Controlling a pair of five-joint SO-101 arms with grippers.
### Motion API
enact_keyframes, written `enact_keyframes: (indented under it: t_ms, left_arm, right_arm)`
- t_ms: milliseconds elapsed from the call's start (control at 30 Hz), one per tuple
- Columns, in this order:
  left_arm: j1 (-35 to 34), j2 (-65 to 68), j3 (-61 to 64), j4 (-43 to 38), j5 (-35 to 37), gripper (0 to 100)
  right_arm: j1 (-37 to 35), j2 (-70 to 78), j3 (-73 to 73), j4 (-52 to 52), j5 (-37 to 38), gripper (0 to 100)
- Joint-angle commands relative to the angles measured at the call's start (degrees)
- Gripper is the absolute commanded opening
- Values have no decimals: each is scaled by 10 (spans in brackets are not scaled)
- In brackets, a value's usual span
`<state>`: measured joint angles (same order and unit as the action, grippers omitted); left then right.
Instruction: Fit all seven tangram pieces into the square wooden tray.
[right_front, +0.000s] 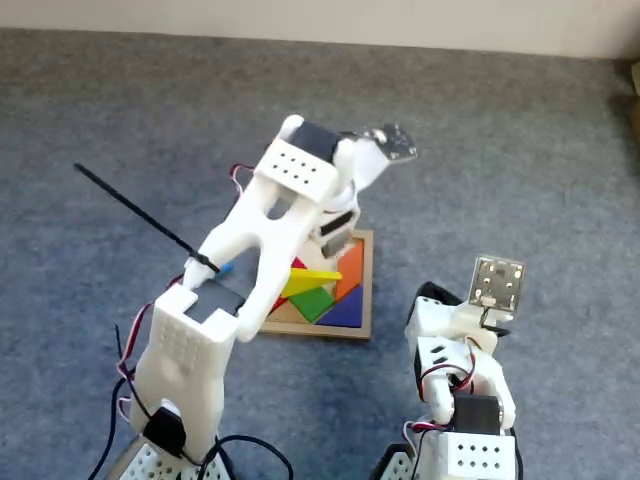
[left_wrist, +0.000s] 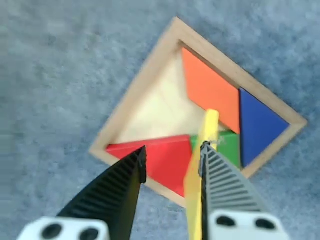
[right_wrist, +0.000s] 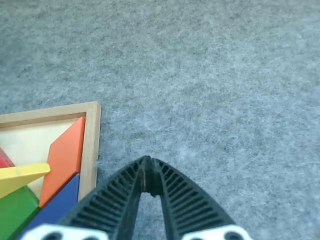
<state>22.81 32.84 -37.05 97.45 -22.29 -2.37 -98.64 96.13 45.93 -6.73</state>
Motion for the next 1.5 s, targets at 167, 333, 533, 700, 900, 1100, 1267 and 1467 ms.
enact_keyframes:
  t_ms: [167,333,533,700,900,1100,1267,1467]
  left_arm:
    - [-17,-52,-51,38,4,182]
    - [-2,-145,40,38,4,182]
    - [-12,-256,159,38,3,182]
    - [-28,-303,248,38,-1,182]
    - [-57,-308,298,37,-1,182]
    - [-101,-308,361,-50,-2,182]
    - [-130,-308,397,-127,0,182]
    - [-131,-310,393,-139,3,182]
  right_arm:
    - [6,8,85,1,-2,4]
    - [6,8,85,1,-2,4]
    - [6,8,85,1,-2,4]
    - [6,8,85,1,-2,4]
    - [6,8,85,1,-2,4]
    - [6,8,85,1,-2,4]
    - [6,8,85,1,-2,4]
    - [6,8,85,1,-2,4]
